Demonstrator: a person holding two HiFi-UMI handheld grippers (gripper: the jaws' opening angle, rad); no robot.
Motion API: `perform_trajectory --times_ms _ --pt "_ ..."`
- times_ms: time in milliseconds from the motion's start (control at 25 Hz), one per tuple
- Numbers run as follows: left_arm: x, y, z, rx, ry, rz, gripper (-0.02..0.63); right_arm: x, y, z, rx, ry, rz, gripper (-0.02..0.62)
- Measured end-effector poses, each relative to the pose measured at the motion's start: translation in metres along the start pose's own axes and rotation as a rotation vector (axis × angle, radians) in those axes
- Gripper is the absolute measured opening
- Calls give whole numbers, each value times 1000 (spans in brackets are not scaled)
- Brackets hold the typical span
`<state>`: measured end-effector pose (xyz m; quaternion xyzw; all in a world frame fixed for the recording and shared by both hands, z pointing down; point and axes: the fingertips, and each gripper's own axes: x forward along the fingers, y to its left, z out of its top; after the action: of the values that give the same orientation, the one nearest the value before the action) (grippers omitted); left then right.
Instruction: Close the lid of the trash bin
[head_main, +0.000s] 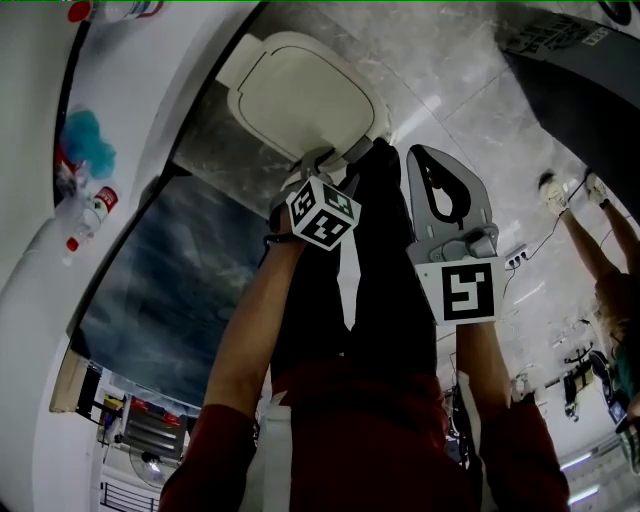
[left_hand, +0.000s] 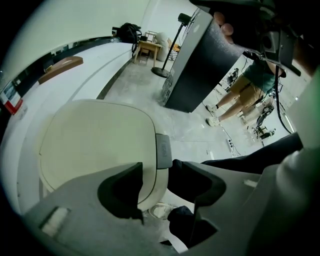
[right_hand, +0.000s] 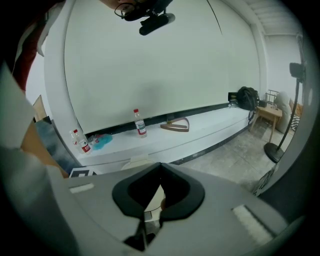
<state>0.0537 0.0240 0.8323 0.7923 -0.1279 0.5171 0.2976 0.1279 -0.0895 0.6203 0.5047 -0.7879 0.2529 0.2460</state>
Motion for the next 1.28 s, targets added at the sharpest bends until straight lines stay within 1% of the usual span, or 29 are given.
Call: perform_trajectory --times_ms 120,280,440,680,880,1000,1160,1280 --pt "0 0 -1 1 -3 -2 250 0 2 1 -5 -5 5 0" --pt "-5 2 -2 -28 -6 17 250 -3 2 3 -24 -4 5 0" --pt "-22 0 -1 -37 -23 37 250 -12 4 17 -49 -29 -1 0" --pt "-70 -3 6 -40 -80 72 249 -31 24 53 -95 -76 -7 0" --pt "-126 -3 7 -74 -132 120 249 -55 55 88 -162 -119 1 0" --pt "-164 -2 9 -95 -183 154 249 -72 76 110 -186 -146 -2 0" --pt "-219 -3 17 -111 -283 210 249 -94 102 137 -220 -189 -8 0" --pt "-265 -7 20 -139 -373 255 249 -114 119 153 -201 -226 5 0"
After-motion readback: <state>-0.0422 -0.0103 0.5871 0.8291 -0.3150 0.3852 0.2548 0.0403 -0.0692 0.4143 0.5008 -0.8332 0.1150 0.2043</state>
